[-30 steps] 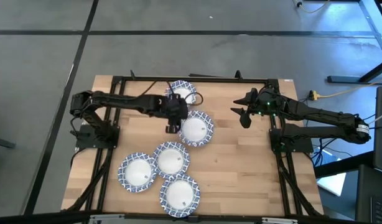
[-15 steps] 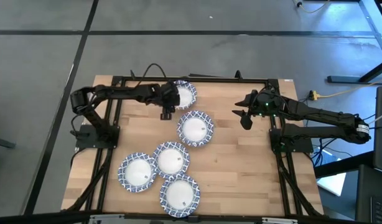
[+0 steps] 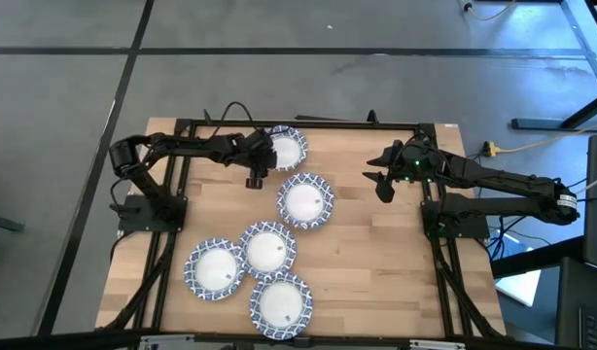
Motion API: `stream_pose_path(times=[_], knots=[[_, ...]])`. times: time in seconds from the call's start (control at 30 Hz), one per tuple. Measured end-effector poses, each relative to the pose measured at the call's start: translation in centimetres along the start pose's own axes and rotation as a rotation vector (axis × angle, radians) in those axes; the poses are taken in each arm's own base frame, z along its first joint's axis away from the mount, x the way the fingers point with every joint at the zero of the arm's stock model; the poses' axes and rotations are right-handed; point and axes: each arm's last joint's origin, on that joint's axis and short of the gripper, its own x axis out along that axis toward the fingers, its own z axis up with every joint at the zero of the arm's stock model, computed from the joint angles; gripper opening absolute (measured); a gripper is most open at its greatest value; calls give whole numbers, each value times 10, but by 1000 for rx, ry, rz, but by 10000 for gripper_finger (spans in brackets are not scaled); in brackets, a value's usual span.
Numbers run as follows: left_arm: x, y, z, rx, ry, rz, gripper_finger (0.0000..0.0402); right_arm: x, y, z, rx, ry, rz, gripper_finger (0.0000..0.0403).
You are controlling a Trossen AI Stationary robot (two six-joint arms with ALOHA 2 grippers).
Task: Nest bowls inside each other
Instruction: Stack the blue patterned bowl on the stacked blue patterned bowls
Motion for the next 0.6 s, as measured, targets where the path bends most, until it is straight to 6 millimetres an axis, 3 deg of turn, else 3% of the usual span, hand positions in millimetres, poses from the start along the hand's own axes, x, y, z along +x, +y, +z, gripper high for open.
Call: stream_pose_path(times=[0.2,0.6], knots=[[3,3,6,27,-73,19,172,0,0,0,2,0,0,193],[25,-6,0,37,40,20,172,0,0,0,5,0,0,193]])
